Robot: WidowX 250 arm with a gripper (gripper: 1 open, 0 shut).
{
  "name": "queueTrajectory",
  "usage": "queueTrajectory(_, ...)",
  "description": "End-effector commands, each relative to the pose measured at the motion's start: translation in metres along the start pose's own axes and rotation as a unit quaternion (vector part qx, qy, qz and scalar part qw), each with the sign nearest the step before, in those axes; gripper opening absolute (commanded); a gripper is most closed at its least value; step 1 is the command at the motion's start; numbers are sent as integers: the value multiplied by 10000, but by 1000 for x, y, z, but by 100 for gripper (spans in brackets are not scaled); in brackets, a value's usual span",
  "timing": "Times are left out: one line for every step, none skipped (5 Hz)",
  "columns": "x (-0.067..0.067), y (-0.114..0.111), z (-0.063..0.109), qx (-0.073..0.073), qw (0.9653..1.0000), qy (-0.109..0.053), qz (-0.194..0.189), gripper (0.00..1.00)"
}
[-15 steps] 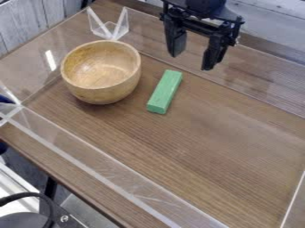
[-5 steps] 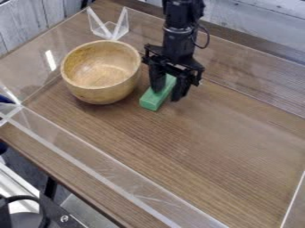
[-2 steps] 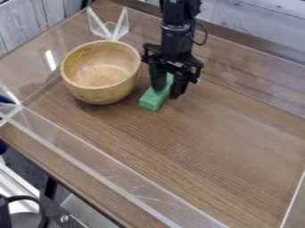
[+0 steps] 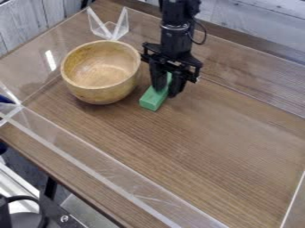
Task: Put the green block in the brown bowl
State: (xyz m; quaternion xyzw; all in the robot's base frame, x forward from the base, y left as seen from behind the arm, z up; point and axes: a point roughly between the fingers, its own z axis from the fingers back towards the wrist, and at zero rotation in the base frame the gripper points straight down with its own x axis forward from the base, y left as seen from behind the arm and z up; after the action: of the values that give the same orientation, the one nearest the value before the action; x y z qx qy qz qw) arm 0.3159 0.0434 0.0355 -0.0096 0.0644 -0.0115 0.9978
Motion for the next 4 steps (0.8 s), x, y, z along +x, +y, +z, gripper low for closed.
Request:
queueTrajectory(5, 1, 3, 8, 9999, -117, 2, 0)
queueTrajectory(4, 1, 3, -10, 9999, -103, 14, 100)
queueTrajectory(5, 0, -1, -19, 10000, -74, 5, 0)
queueTrajectory(4, -1, -1, -41, 10000, -58, 10, 100)
